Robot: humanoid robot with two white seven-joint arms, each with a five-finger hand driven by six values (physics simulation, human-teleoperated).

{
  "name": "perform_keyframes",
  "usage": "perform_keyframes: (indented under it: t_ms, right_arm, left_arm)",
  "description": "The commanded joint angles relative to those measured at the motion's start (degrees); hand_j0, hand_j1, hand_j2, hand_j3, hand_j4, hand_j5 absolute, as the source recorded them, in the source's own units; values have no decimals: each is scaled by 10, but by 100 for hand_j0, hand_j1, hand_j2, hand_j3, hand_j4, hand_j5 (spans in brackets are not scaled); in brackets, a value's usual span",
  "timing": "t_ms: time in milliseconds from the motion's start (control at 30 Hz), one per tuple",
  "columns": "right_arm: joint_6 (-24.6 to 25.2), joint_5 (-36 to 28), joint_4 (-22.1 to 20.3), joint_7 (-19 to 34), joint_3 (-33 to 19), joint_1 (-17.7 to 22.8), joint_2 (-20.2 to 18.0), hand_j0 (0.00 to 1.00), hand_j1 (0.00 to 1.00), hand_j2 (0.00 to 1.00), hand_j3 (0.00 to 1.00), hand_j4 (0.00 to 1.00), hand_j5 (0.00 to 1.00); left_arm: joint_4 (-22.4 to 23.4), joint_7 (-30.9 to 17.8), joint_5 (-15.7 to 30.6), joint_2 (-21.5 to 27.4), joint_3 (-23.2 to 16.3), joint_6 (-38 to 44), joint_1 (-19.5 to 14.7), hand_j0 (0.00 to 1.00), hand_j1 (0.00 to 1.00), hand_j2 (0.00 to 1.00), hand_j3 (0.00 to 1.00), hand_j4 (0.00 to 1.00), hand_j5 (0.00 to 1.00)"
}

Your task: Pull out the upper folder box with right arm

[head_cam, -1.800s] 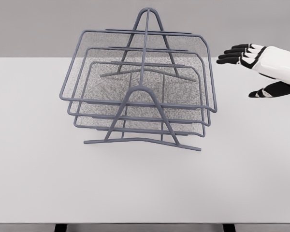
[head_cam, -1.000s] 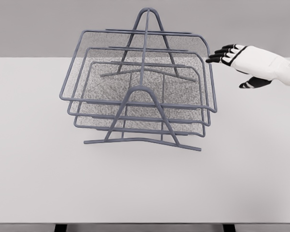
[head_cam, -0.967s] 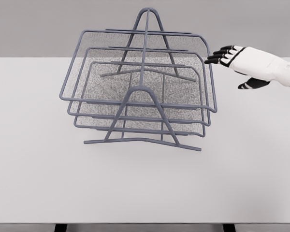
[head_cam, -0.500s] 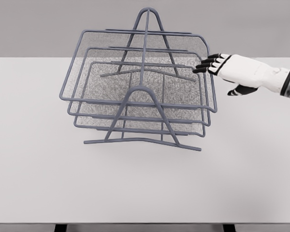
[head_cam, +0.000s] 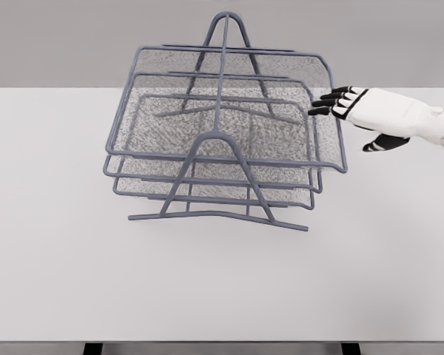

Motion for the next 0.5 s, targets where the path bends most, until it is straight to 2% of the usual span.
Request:
perform_keyframes:
  t_ms: [0, 33, 467]
  right_arm:
    - [-2, 23, 3, 1, -4, 0, -10, 100, 100, 100, 100, 100, 100]
    - [-2, 23, 2, 1, -22, 2, -15, 100, 100, 100, 100, 100, 100]
    - [-2, 21, -3, -1, -24, 4, -47, 100, 100, 100, 100, 100, 100]
  left_arm:
    - [0, 0, 0, 0, 0, 0, 0, 100, 100, 100, 100, 100, 100]
    - [0, 0, 0, 0, 0, 0, 0, 100, 100, 100, 100, 100, 100]
    - [0, 0, 0, 0, 0, 0, 0, 100, 100, 100, 100, 100, 100]
